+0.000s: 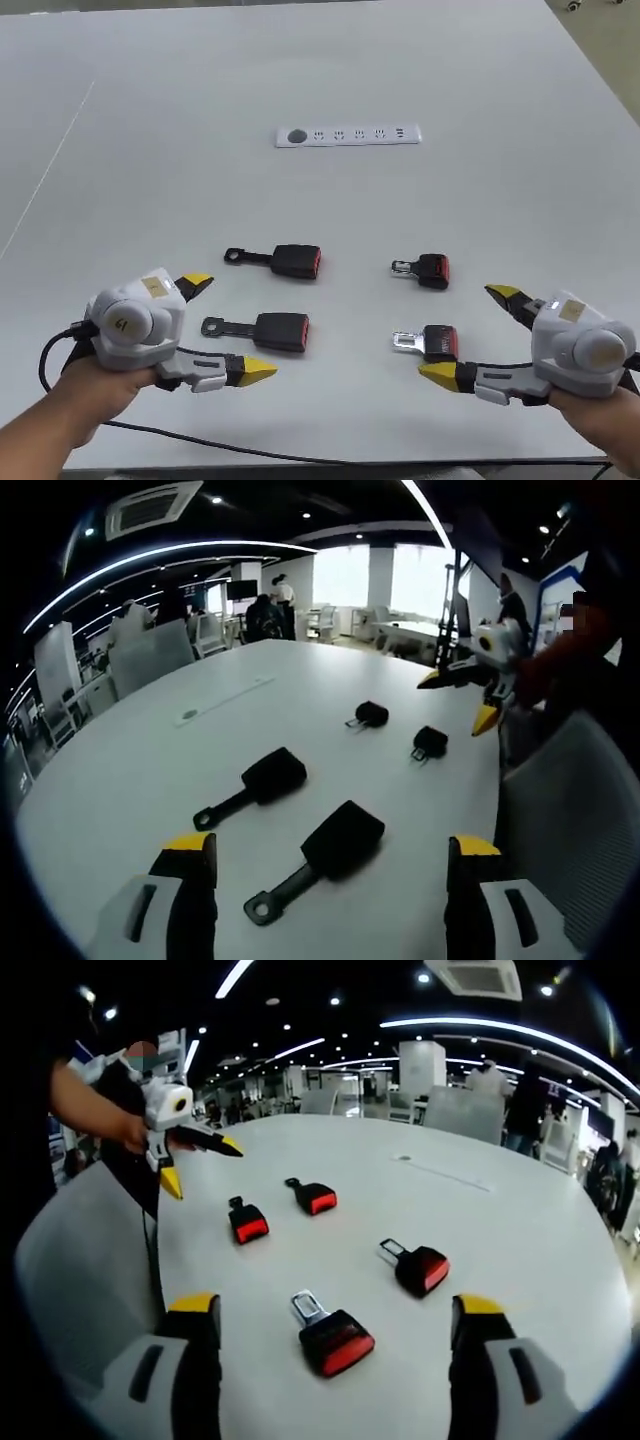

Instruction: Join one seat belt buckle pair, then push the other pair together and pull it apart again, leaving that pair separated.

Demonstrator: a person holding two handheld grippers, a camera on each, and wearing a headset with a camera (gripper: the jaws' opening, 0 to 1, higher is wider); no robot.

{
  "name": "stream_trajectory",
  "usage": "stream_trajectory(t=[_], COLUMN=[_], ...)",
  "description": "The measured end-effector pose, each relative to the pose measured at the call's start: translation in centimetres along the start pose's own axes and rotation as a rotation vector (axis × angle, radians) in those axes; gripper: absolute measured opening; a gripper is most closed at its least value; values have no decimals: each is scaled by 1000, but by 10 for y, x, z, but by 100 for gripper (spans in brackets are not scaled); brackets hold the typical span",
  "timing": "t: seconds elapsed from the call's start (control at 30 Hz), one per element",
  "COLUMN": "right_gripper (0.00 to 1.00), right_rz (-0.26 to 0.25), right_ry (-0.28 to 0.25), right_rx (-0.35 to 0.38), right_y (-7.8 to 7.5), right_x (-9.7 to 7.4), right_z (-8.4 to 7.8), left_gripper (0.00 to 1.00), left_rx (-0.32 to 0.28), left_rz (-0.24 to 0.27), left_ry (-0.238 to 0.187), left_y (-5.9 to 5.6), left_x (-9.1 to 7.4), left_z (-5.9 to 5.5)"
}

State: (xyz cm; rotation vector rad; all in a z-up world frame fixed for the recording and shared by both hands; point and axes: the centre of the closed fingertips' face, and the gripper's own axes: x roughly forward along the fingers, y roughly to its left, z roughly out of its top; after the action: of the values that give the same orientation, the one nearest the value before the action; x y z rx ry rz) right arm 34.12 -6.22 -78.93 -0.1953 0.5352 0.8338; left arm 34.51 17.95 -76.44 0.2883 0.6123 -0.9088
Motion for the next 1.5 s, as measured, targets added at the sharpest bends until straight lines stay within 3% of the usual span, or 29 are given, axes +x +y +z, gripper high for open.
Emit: stream_trajectory(t=[0.3,0.6,0.7,0.73,0.8,0.9,1.03,1.13,1.3,1.37,1.43,1.5], right_gripper=[95,87,82,79,75,75,72,67,65,62,61,60], right_rz=[68,136,168,175,198,220,250,294,320,345,354,357], right_ry=[39,102,136,143,144,164,181,209,226,244,262,255], right_rx=[4,-37,-80,-75,-73,-86,-110,-122,-140,-143,-156,-160], right_y=[1,2,2,2,2,4,1,3,4,7,6,5], right_x=[17,25,26,27,28,28,28,26,28,27,28,30], right_z=[-9,-23,-31,-34,-37,-37,-39,-46,-50,-53,-57,-57], left_gripper=[93,89,85,83,79,75,73,69,62,58,58,55], left_rx=[65,106,150,184,199,201,258,222,277,259,277,278], left_rz=[-69,-133,-159,-176,-193,-218,-261,-261,-288,-292,-290,-292], left_ry=[61,78,112,126,163,155,188,168,212,221,195,197], left_y=[4,6,5,5,7,6,4,4,3,2,4,4], left_x=[20,43,49,51,55,61,70,74,77,79,81,82], left_z=[-9,-17,-24,-27,-36,-36,-46,-43,-54,-57,-52,-50])
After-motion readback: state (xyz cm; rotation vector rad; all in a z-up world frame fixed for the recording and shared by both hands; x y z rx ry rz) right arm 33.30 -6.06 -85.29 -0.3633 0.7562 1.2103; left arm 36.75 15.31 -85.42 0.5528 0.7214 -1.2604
